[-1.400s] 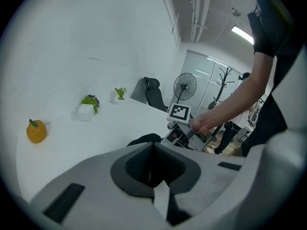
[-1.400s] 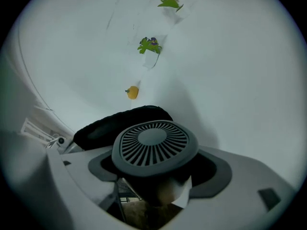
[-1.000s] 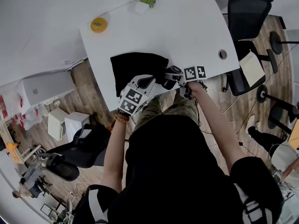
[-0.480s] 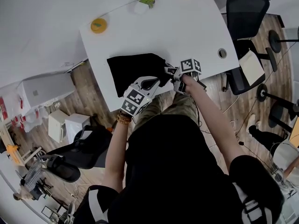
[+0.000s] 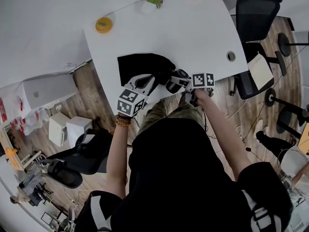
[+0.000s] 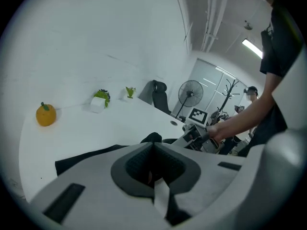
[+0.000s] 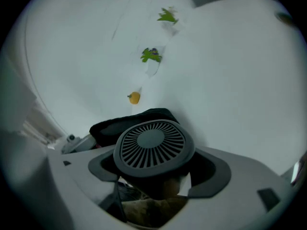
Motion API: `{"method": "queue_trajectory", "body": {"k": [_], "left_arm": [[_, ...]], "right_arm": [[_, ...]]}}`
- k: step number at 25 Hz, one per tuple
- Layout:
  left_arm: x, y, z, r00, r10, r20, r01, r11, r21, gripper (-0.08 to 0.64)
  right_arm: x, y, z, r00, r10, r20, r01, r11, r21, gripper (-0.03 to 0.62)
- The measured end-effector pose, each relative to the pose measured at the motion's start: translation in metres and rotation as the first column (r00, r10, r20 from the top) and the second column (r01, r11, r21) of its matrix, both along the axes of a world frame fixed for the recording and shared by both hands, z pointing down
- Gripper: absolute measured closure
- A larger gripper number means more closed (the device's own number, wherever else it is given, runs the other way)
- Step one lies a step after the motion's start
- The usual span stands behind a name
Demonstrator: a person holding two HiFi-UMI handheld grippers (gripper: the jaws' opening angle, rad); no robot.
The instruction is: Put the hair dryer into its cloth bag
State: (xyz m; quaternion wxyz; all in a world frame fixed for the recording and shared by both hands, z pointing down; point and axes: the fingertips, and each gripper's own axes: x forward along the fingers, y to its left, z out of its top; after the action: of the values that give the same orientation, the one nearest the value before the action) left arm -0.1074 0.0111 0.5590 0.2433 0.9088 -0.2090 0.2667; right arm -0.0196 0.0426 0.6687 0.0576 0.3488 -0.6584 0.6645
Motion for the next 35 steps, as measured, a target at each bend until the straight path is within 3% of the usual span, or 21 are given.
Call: {"method": "queue_trajectory", "body": {"k": [2,3,5,7,10,15,18,20,23,25,27,30,33,35], "left_arm": [[0.01,0.01,0.0,0.998,0.064,0.001,-0.064,0.998,-0.007,0.531],[0.017,0.017,-0.001,0.995,0.098,-0.013,-0.098,0.995,-0.018,0.53],[0.032,0.034,-0.005,0.984,0.171,-0.043,-0.173,0.984,-0.036,0.531],[0.047,0.051,-0.004,0.968,0.246,-0.044,-0.247,0.968,-0.037,0.531],[0.058,0.066,-0.004,0.95,0.306,-0.058,-0.308,0.951,-0.039,0.531],[0.048,0.051,0.005,0.973,0.225,-0.055,-0.228,0.973,-0.047,0.531],[0.029,0.026,0.013,0.996,0.072,-0.043,-0.075,0.995,-0.06,0.531],[0.013,0.011,0.016,1.0,-0.004,-0.022,0.003,0.998,-0.06,0.531],[0.007,0.001,0.013,0.999,-0.04,-0.02,0.039,0.998,-0.047,0.531],[0.005,-0.001,0.01,0.999,-0.045,-0.027,0.044,0.998,-0.043,0.531],[0.005,0.002,0.008,0.999,-0.021,-0.033,0.02,0.999,-0.044,0.531],[0.015,0.019,0.008,0.995,0.092,-0.027,-0.093,0.995,-0.044,0.531],[0.029,0.045,0.008,0.973,0.23,-0.031,-0.231,0.971,-0.053,0.531],[0.036,0.061,0.006,0.95,0.307,-0.054,-0.311,0.948,-0.066,0.531]], "right_arm": [[-0.009,-0.001,-0.008,0.99,-0.103,-0.096,0.109,0.992,0.056,0.213],[-0.015,-0.002,-0.01,0.986,-0.133,-0.103,0.139,0.989,0.051,0.212],[-0.026,-0.007,-0.008,0.99,-0.142,-0.018,0.142,0.99,-0.02,0.213],[-0.031,-0.015,-0.003,0.992,-0.087,0.093,0.097,0.989,-0.112,0.213],[-0.025,-0.035,0.007,0.982,0.081,0.17,-0.041,0.973,-0.228,0.213],[-0.008,-0.051,0.02,0.92,0.332,0.206,-0.252,0.908,-0.335,0.212],[-0.005,-0.05,0.011,0.918,0.323,0.231,-0.26,0.928,-0.266,0.212],[-0.01,-0.047,0.002,0.927,0.279,0.25,-0.232,0.951,-0.202,0.212],[-0.003,-0.033,-0.002,0.954,0.223,0.199,-0.197,0.97,-0.139,0.212],[0.003,-0.027,-0.003,0.955,0.242,0.171,-0.224,0.967,-0.117,0.213],[0.004,-0.028,-0.008,0.93,0.307,0.205,-0.284,0.949,-0.135,0.213],[0.0,-0.028,-0.013,0.877,0.4,0.267,-0.346,0.91,-0.227,0.213],[0.0,-0.03,-0.007,0.813,0.504,0.293,-0.4,0.848,-0.347,0.213],[0.005,-0.031,0.002,0.763,0.579,0.287,-0.437,0.79,-0.43,0.213]]}}
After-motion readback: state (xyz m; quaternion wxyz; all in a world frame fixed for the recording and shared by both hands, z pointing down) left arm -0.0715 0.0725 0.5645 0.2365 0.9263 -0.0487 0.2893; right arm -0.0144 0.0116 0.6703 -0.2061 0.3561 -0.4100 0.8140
